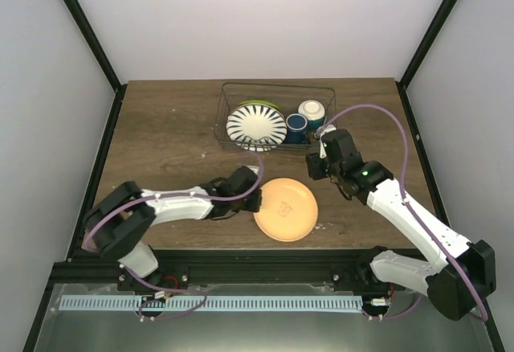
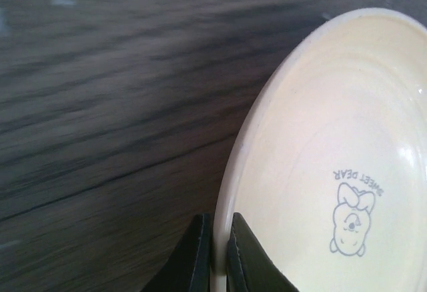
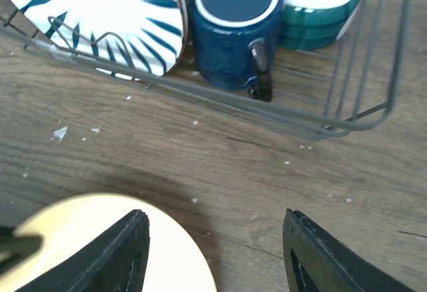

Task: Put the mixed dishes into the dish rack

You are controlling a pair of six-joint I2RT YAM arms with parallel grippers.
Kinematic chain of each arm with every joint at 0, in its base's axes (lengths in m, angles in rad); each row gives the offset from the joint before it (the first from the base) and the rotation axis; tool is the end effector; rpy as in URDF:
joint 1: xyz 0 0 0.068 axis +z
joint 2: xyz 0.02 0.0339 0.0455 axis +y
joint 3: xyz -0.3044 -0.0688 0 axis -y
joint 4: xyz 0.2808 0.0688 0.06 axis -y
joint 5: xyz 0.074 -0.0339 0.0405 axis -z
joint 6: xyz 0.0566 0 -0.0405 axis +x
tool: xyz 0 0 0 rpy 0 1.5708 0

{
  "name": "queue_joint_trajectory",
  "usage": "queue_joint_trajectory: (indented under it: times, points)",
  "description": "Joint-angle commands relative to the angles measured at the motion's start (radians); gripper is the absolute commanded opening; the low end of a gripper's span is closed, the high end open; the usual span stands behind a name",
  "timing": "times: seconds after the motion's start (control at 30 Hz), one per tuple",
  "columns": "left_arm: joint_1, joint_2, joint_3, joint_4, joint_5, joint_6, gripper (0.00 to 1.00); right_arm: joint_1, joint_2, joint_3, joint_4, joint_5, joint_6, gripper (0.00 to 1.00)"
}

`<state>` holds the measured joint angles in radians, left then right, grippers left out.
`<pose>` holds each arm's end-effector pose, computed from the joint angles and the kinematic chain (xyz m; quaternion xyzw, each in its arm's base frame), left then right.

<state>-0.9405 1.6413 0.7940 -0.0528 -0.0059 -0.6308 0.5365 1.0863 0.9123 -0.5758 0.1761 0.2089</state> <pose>0.2086 -0.2854 0.1441 0.1447 0.9331 -0.2308 0.2346 0.2286 0.1244 0.3049 -0.1143 0.9069 0.0697 0.3996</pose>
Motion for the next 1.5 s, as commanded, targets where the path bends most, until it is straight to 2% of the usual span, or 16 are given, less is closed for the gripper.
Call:
queue_joint_trajectory:
  times: [0.0, 0.17, 0.33, 0.6, 0.87, 1.17, 1.33, 1.4, 1.47]
  points:
    - [0.098, -0.177, -0.116, -0.019, -0.039, 0.007, 0.0, -0.01, 0.024, -0.024, 0.066, -0.128, 0.042, 0.57]
    - [0.146, -0.42, -0.186, -0.092, -0.068, 0.052, 0.0, -0.012, 0.078, -0.046, 0.131, -0.263, 0.046, 0.58]
    - [0.152, -0.563, -0.205, -0.142, -0.079, 0.066, 0.0, -0.012, 0.132, -0.07, 0.169, -0.384, 0.05, 0.61]
    - [0.151, -0.647, -0.215, -0.158, -0.086, 0.071, 0.0, -0.011, 0.155, -0.11, 0.216, -0.477, 0.049, 0.63]
    - [0.152, -0.645, -0.216, -0.133, -0.092, 0.076, 0.0, -0.009, 0.138, -0.172, 0.283, -0.603, 0.047, 0.61]
    - [0.152, -0.588, -0.217, -0.002, -0.072, 0.073, 0.0, -0.009, 0.132, -0.216, 0.37, -0.773, 0.05, 0.36]
    - [0.151, -0.577, -0.216, -0.001, -0.081, 0.073, 0.0, -0.008, 0.127, -0.214, 0.391, -0.815, 0.048, 0.02]
    - [0.151, -0.584, -0.223, -0.004, -0.089, 0.072, 0.02, -0.009, 0.125, -0.208, 0.385, -0.817, 0.039, 0.01]
    - [0.151, -0.592, -0.23, -0.01, -0.1, 0.068, 0.08, -0.008, 0.121, -0.194, 0.369, -0.81, 0.025, 0.01]
